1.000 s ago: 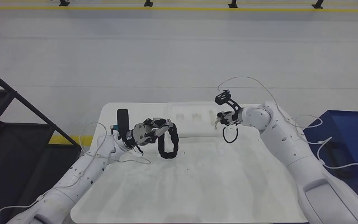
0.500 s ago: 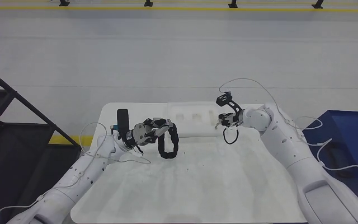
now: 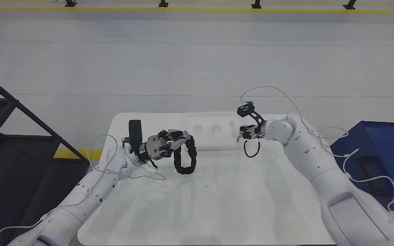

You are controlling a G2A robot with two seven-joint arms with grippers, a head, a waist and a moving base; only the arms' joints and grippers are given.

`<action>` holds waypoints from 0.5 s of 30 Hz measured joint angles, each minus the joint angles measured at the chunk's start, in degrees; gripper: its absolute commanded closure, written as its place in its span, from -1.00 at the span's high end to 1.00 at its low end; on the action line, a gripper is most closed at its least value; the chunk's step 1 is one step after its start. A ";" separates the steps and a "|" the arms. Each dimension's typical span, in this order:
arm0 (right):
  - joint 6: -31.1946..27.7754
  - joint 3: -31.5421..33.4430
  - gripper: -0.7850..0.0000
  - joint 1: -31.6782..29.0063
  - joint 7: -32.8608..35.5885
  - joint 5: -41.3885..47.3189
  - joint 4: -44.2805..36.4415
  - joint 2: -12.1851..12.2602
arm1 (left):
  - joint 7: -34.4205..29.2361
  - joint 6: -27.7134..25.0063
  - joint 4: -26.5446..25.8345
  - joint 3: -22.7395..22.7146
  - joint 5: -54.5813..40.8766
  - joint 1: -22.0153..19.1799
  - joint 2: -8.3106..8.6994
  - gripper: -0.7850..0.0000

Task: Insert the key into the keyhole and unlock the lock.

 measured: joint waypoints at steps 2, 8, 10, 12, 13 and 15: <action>-1.44 -0.40 0.62 0.42 -1.23 -0.83 0.98 -0.27 | 0.00 0.00 0.00 0.00 0.00 0.00 0.00 -1.00; -7.25 -1.13 0.64 1.74 -7.79 -6.89 3.22 0.05 | 0.00 0.00 0.00 0.00 0.00 0.00 0.00 -1.00; -10.39 -1.55 0.22 2.03 -10.83 -10.38 3.71 0.44 | 0.00 0.00 0.00 0.00 0.00 0.00 0.00 -1.00; -13.92 -1.95 0.23 2.38 -13.02 -13.21 4.16 0.81 | 0.00 0.00 0.00 0.00 0.00 0.00 0.00 -1.00; -16.23 -2.29 0.24 2.73 -14.52 -15.41 4.41 1.07 | 0.00 0.00 0.00 0.00 0.00 0.00 0.00 -1.00; -19.18 -2.92 0.25 3.11 -17.09 -18.95 4.55 1.41 | 0.00 0.00 0.00 0.00 0.00 0.00 0.00 -1.00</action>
